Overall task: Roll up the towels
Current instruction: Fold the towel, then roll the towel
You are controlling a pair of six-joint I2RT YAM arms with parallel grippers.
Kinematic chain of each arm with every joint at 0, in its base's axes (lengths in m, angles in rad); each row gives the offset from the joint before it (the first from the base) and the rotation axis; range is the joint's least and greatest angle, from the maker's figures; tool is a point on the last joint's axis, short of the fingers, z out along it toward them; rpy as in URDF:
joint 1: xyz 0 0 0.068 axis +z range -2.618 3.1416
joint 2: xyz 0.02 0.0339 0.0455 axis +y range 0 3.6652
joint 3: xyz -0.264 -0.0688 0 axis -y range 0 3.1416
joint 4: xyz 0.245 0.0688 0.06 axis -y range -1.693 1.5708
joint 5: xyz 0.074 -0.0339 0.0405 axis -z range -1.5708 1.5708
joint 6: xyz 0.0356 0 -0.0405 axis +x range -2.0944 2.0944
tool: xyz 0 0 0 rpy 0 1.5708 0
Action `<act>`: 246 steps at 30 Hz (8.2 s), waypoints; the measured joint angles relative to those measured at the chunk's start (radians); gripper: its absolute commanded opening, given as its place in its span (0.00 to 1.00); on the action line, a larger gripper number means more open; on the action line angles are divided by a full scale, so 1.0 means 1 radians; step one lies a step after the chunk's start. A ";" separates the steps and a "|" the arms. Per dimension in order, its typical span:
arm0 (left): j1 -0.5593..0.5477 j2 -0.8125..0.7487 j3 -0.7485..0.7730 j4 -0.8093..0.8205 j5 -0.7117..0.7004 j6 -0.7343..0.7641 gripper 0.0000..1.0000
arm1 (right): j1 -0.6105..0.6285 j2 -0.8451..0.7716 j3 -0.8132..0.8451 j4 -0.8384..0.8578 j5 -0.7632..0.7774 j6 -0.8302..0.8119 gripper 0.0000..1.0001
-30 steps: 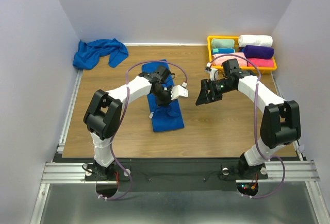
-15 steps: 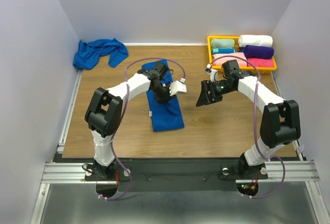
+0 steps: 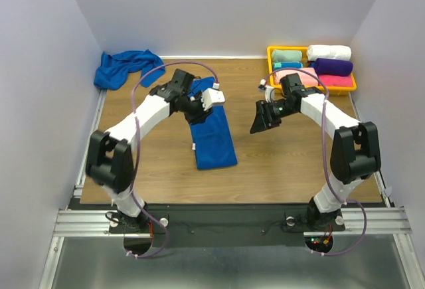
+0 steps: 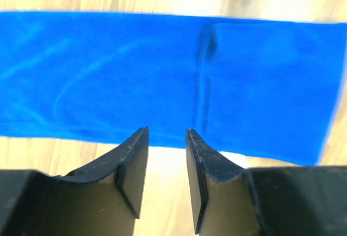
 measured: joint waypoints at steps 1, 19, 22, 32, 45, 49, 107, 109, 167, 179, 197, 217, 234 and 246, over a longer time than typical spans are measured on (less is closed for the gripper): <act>-0.008 -0.053 -0.042 0.013 -0.006 -0.005 0.46 | 0.015 0.013 0.014 0.003 -0.003 0.003 0.53; -0.498 -0.502 -0.700 0.283 -0.303 -0.038 0.74 | 0.296 0.438 0.183 0.202 -0.040 0.182 0.46; -0.527 -0.479 -0.713 0.351 -0.359 -0.045 0.74 | 0.288 0.446 0.182 0.209 -0.056 0.199 0.46; -0.572 -0.348 -0.749 0.494 -0.475 -0.032 0.59 | 0.286 0.445 0.156 0.245 -0.082 0.219 0.46; -0.585 -0.358 -0.725 0.404 -0.379 -0.040 0.00 | 0.289 0.322 -0.024 0.269 -0.124 0.226 0.62; -0.585 -0.385 -0.667 0.330 -0.307 -0.068 0.00 | 0.290 0.248 -0.054 0.238 -0.117 0.216 0.83; -0.103 0.349 0.062 -0.195 0.297 0.033 0.19 | 0.697 -0.308 -0.393 0.324 0.673 -0.499 0.91; -0.097 0.365 0.076 -0.211 0.309 0.035 0.19 | 0.718 -0.281 -0.431 0.406 0.727 -0.518 0.91; -0.056 0.404 0.108 -0.259 0.356 0.067 0.27 | 0.724 -0.129 -0.563 0.838 0.707 -0.852 0.29; -0.009 0.343 0.070 -0.245 0.349 0.067 0.68 | 0.614 -0.049 -0.351 0.558 0.465 -0.742 0.00; 0.404 -0.058 -0.190 -0.045 0.392 -0.098 0.99 | 0.492 0.184 -0.045 0.177 0.072 -0.440 0.01; -0.438 -0.872 -0.954 0.381 -0.278 0.152 0.99 | 0.353 0.552 0.205 -0.148 -0.359 -0.317 0.01; -0.525 -0.487 -0.982 0.769 -0.412 0.314 0.77 | 0.332 0.692 0.341 -0.374 -0.421 -0.396 0.04; -0.523 -0.344 -0.803 0.606 -0.405 0.235 0.37 | 0.323 0.695 0.379 -0.429 -0.366 -0.406 0.41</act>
